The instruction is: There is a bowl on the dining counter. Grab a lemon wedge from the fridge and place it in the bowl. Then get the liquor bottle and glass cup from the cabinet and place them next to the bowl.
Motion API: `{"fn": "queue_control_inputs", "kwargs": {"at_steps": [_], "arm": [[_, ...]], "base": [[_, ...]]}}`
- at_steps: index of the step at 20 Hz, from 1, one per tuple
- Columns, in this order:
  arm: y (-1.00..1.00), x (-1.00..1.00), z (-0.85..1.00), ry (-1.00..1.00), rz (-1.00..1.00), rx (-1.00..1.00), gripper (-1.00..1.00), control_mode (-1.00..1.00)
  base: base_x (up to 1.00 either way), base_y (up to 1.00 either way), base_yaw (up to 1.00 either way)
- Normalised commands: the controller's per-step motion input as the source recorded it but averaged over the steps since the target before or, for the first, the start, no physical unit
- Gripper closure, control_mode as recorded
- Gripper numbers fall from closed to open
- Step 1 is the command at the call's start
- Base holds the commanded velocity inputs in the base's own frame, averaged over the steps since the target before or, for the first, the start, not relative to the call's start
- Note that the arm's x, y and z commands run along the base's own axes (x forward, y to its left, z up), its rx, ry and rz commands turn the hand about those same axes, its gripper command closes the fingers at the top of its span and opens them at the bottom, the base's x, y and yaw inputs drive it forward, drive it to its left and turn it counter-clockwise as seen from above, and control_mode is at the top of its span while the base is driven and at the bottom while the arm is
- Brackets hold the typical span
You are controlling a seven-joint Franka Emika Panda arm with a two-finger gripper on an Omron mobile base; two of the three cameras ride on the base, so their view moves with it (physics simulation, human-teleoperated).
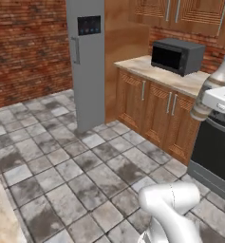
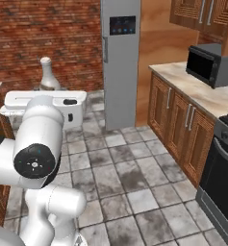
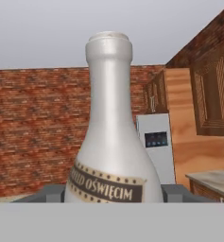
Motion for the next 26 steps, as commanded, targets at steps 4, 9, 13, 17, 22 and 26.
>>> {"fn": "queue_control_inputs", "kwargs": {"at_steps": [4,9,13,17,22,26], "arm": [[0.00,0.00,0.00,0.00,0.00,0.00,1.00,1.00],[0.00,0.00,0.00,0.00,0.00,0.00,1.00,1.00],[0.00,0.00,0.00,0.00,0.00,0.00,1.00,1.00],[0.00,0.00,0.00,0.00,0.00,0.00,1.00,1.00],[0.00,0.00,0.00,0.00,0.00,0.00,1.00,1.00],[0.00,0.00,0.00,0.00,0.00,0.00,1.00,1.00]], "base": [[-0.50,-0.97,0.29],[-0.98,-0.31,0.26],[-1.00,0.07,0.22],[-1.00,0.23,0.21],[-1.00,0.30,0.20],[-1.00,0.37,0.19]]}}
